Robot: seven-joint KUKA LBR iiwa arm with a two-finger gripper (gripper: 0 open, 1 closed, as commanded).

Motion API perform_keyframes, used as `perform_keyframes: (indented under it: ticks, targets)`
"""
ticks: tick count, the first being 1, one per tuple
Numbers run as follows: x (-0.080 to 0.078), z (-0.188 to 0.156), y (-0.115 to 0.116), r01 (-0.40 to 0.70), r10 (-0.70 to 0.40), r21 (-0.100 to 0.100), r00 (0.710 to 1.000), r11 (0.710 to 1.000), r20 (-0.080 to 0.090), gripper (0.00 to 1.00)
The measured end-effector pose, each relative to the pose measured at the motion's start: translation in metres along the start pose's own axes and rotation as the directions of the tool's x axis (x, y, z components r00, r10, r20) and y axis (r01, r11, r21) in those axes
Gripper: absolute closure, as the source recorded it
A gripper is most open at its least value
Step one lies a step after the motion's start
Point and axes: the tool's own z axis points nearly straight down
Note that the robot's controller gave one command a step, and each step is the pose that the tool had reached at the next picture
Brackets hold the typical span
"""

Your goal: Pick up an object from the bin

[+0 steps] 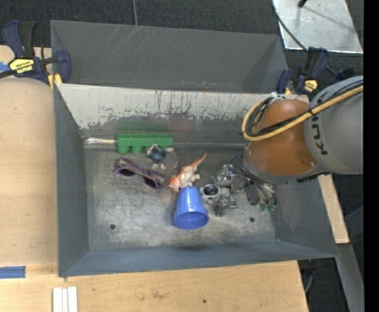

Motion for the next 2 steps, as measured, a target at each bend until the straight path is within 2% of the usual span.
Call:
perform_keyframes:
  ticks: [2]
  targets:
    - [-0.0003, -0.0047, 0.0002, -0.006, 0.006, 0.000, 1.000, 1.000, -0.006, 1.00]
